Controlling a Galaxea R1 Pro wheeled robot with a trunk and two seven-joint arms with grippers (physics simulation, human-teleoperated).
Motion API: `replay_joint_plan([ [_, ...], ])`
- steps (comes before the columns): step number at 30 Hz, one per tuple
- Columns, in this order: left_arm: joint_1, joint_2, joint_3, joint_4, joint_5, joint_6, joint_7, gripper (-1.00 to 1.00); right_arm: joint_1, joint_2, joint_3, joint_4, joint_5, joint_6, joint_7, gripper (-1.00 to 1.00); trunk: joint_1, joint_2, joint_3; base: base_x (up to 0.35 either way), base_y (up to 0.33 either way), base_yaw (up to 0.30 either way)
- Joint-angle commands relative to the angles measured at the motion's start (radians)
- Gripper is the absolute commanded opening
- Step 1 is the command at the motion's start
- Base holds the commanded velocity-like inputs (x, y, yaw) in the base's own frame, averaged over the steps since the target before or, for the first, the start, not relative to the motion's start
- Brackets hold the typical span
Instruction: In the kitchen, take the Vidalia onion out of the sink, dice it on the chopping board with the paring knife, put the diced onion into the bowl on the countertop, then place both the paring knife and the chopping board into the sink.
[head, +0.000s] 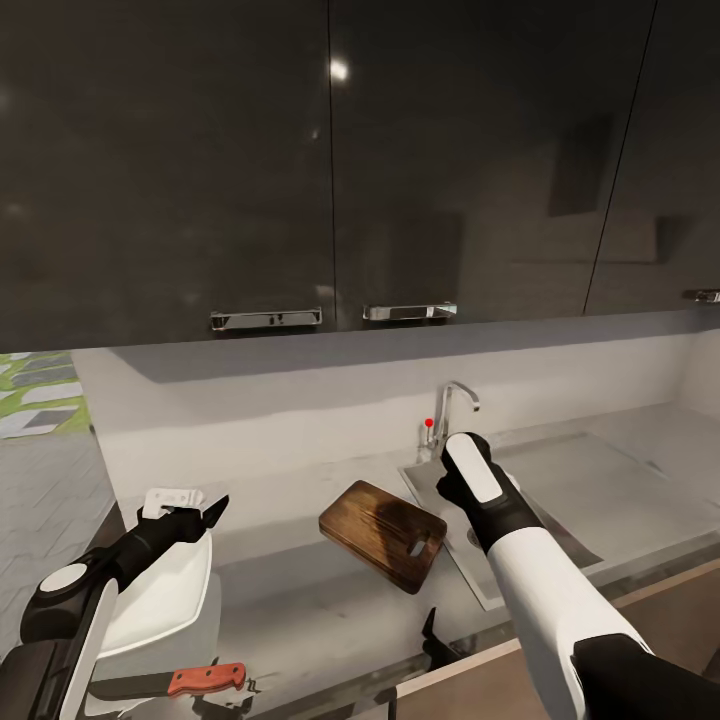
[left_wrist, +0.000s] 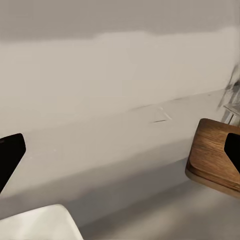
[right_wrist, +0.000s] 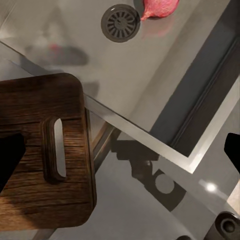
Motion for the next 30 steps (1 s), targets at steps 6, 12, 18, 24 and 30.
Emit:
replay_joint_plan([
  [6, 0.0, 0.0, 0.001, -0.001, 0.002, 0.007, -0.005, 1.0, 0.0, -0.001, 0.006, 0.0, -0.006, 0.008, -0.007, 1.0, 0.0, -0.001, -0.001, 0.0, 0.0, 0.001],
  [12, 0.0, 0.0, 0.001, -0.001, 0.002, 0.007, -0.005, 1.0, 0.0, 0.0, 0.025, 0.0, -0.006, 0.008, -0.008, 1.0, 0.0, -0.001, -0.006, 0.0, 0.0, 0.055],
  [18, 0.0, 0.0, 0.001, -0.001, 0.002, 0.007, -0.005, 1.0, 0.0, 0.003, 0.057, 0.001, -0.006, 0.008, -0.008, 1.0, 0.0, -0.001, -0.014, 0.0, 0.0, 0.093],
  [24, 0.0, 0.0, 0.001, -0.001, 0.002, 0.007, -0.005, 1.0, 0.0, 0.005, 0.067, 0.002, -0.041, 0.008, -0.007, 1.0, 0.0, -0.001, -0.023, 0.0, 0.0, 0.081],
  [30, 0.0, 0.0, 0.001, -0.001, 0.002, 0.007, -0.005, 1.0, 0.0, 0.006, 0.072, 0.002, -0.134, 0.008, -0.006, 1.0, 0.0, -0.001, -0.032, 0.0, 0.0, 0.018],
])
